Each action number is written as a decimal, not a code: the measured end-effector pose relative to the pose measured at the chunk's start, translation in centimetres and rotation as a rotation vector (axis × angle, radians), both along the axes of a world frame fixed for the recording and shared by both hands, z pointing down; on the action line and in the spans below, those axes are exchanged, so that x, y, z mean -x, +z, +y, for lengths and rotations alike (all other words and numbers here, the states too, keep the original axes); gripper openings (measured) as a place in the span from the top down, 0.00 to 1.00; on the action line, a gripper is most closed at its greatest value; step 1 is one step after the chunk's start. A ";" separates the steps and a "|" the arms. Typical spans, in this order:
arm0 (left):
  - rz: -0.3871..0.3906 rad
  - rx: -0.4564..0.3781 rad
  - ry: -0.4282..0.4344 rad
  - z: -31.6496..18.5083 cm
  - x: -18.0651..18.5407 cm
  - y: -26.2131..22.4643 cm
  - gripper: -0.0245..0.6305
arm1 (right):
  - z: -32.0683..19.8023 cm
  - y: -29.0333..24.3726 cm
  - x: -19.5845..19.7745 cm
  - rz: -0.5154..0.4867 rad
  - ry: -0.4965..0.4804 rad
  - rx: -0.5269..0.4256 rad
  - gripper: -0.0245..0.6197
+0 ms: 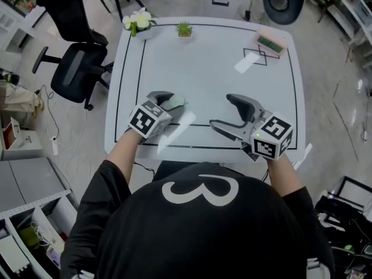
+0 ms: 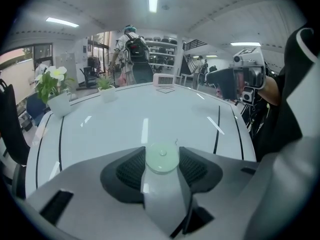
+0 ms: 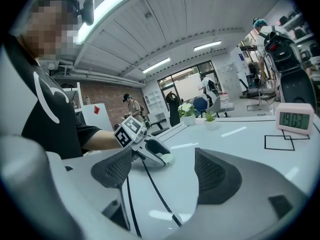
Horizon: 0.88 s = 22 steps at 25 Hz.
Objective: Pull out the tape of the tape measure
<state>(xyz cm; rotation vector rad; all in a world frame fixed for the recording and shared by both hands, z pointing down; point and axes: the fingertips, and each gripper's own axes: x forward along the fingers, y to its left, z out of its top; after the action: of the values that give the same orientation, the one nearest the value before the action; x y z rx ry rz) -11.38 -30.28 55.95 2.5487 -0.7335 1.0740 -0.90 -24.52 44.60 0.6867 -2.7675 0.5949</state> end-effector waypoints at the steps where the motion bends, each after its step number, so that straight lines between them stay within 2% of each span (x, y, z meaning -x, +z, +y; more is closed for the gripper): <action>1: 0.005 -0.005 0.000 0.2 -0.1 -0.3 0.64 | -0.1 -0.1 0.0 0.001 0.000 -0.009 0.37; 6: 0.050 -0.041 0.006 1.8 -0.8 -3.7 0.64 | 0.0 -1.2 0.1 -0.004 -0.019 -0.048 0.37; 10: 0.123 -0.041 -0.004 3.0 -1.4 -7.5 0.64 | -0.1 -2.6 0.5 -0.003 -0.050 -0.088 0.37; 17: 0.277 -0.016 0.011 5.9 -2.9 -15.2 0.64 | 1.8 -6.4 2.5 -0.009 -0.204 -0.203 0.46; 19: 0.285 -0.037 0.026 6.7 -3.3 -16.8 0.64 | 2.8 -7.7 3.0 -0.009 -0.248 -0.244 0.49; 22: 0.254 -0.084 0.059 7.6 -3.9 -18.2 0.64 | 4.0 -8.8 3.5 0.026 -0.304 -0.310 0.55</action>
<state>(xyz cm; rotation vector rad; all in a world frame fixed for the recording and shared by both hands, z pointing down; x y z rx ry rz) -7.44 -22.66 37.80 2.7252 -0.6517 0.7288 -4.36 -20.48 35.81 0.3117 -2.8859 0.0956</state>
